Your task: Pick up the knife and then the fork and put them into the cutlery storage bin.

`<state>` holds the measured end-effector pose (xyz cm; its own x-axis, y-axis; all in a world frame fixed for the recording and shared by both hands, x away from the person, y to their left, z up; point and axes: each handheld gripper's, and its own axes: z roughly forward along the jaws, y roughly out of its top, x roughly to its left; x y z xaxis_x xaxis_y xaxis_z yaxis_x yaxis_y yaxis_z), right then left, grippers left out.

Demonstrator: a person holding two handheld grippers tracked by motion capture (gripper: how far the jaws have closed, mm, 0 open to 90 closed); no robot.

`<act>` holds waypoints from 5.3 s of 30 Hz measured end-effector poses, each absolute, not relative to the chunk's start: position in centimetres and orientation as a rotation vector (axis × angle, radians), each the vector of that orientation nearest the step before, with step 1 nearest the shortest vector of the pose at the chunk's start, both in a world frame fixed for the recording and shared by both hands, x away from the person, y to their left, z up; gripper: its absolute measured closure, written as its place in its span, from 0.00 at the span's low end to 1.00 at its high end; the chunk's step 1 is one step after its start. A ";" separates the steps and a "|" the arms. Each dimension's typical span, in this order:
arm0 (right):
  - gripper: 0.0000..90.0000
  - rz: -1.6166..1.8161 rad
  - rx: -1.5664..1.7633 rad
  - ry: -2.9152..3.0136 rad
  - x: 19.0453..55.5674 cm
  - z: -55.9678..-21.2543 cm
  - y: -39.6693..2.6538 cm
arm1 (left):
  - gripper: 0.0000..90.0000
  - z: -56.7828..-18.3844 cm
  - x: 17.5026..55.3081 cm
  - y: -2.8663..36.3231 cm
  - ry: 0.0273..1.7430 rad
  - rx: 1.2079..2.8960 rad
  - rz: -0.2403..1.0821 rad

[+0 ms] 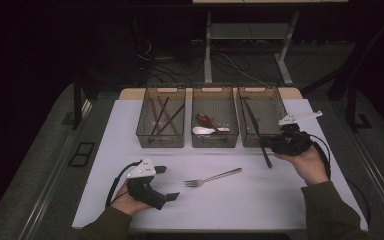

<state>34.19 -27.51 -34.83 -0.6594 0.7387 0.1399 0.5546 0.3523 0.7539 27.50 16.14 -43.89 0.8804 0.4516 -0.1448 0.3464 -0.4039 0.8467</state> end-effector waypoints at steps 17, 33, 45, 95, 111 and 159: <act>0.90 1.090 1.226 2.205 40.0 -29.9 -29.4 | 0.00 -43.9 27.5 16.1 0.585 2.026 0.129; 0.90 0.896 1.415 2.222 45.4 -34.7 -31.1 | 0.00 -44.0 27.6 16.1 0.579 2.023 0.118; 0.89 0.773 1.469 2.295 46.0 -37.3 -30.9 | 0.00 -44.0 27.6 16.1 0.579 2.025 0.111; 0.97 1.204 1.125 2.393 33.7 -36.5 -27.9 | 0.00 -44.0 27.4 15.9 0.581 2.041 0.113; 1.00 1.105 1.078 2.566 33.3 -41.4 -23.7 | 0.00 -44.0 27.5 15.9 0.580 2.046 0.121; 1.00 0.916 0.947 2.771 32.0 -43.7 -21.2 | 0.00 -44.0 27.4 15.9 0.579 2.047 0.112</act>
<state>31.97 -21.22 -43.67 -0.8070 0.5787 0.1178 0.5349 0.6317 0.5611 27.44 15.94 -44.03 0.8828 0.4442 -0.1525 0.3547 -0.4177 0.8365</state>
